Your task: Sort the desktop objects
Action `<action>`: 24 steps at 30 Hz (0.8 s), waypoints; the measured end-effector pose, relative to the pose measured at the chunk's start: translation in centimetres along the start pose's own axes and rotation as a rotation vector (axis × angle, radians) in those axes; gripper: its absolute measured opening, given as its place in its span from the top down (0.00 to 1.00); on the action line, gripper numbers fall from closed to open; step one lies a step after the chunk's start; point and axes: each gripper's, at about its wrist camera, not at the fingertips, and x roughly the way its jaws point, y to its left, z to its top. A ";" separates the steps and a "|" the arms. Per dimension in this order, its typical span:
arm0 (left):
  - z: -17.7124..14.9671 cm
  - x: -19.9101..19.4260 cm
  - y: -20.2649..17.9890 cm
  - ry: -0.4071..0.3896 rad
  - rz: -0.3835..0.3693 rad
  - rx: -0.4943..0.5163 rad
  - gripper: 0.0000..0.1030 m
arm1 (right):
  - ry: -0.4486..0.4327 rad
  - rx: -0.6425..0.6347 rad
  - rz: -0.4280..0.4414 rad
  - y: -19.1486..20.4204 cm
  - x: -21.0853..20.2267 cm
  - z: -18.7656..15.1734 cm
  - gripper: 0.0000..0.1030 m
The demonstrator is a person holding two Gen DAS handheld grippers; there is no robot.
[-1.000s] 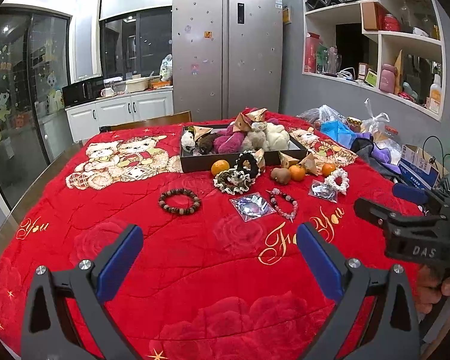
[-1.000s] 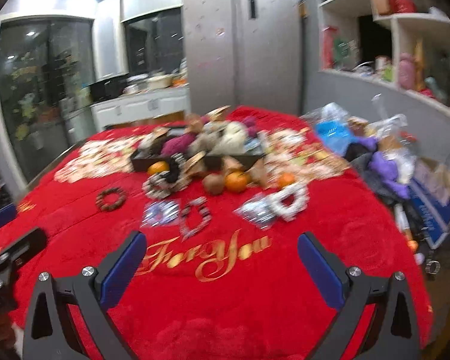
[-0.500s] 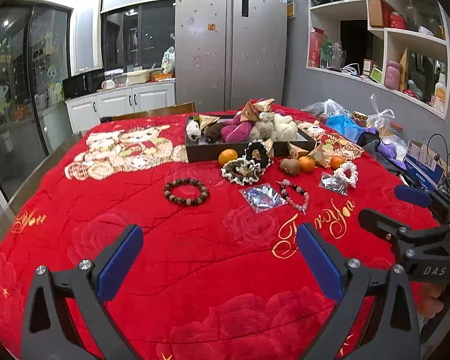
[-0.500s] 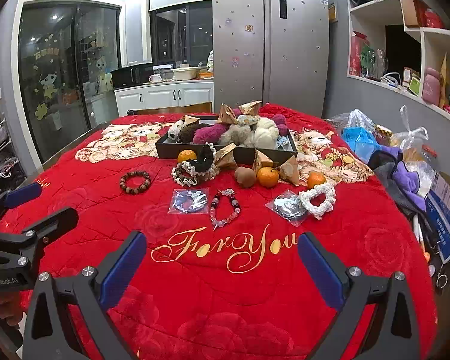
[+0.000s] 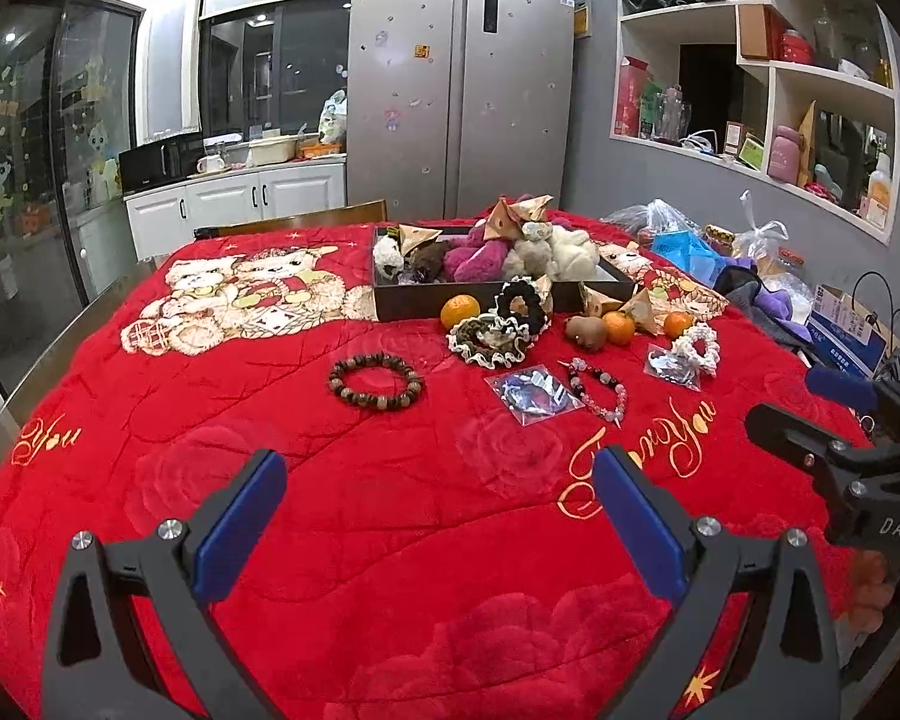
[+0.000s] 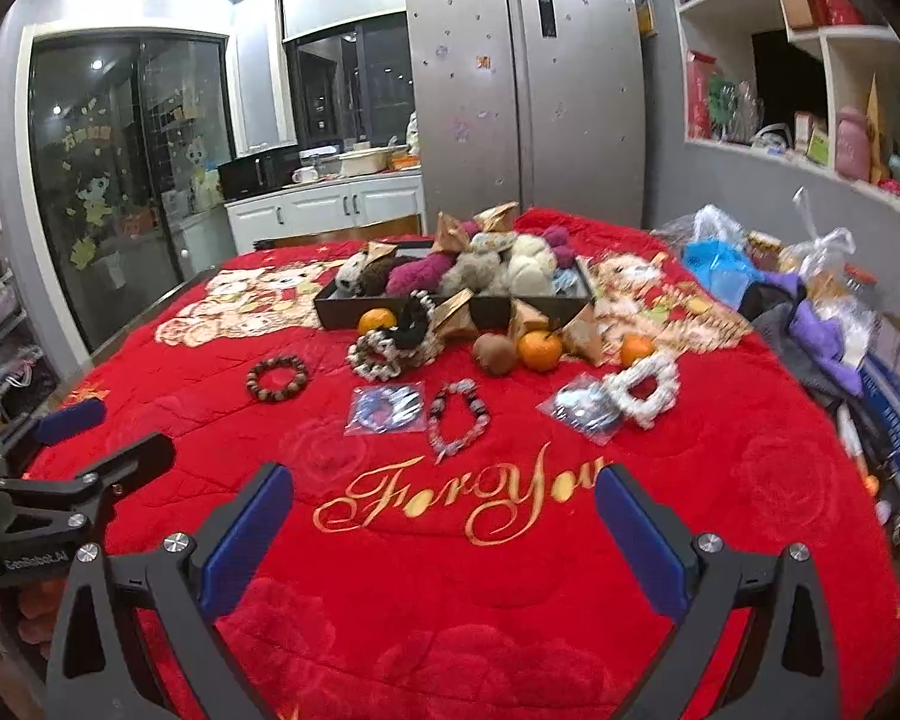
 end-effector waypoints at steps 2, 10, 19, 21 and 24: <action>0.3 0.5 0.3 0.012 0.002 -0.001 0.00 | 0.001 -0.024 -0.026 0.2 0.1 0.4 0.00; 1.8 3.3 3.5 0.058 0.038 -0.030 0.00 | 0.008 0.000 -0.017 0.3 1.1 3.8 0.00; 2.9 8.6 6.6 0.138 0.039 -0.071 0.00 | 0.031 0.026 0.008 0.7 4.5 6.2 0.00; 3.3 9.8 6.7 0.155 0.041 -0.068 0.00 | 0.038 -0.001 -0.002 1.2 5.5 6.6 0.00; 3.7 11.2 6.9 0.170 0.048 -0.057 0.00 | 0.041 -0.040 -0.012 1.7 7.0 7.4 0.00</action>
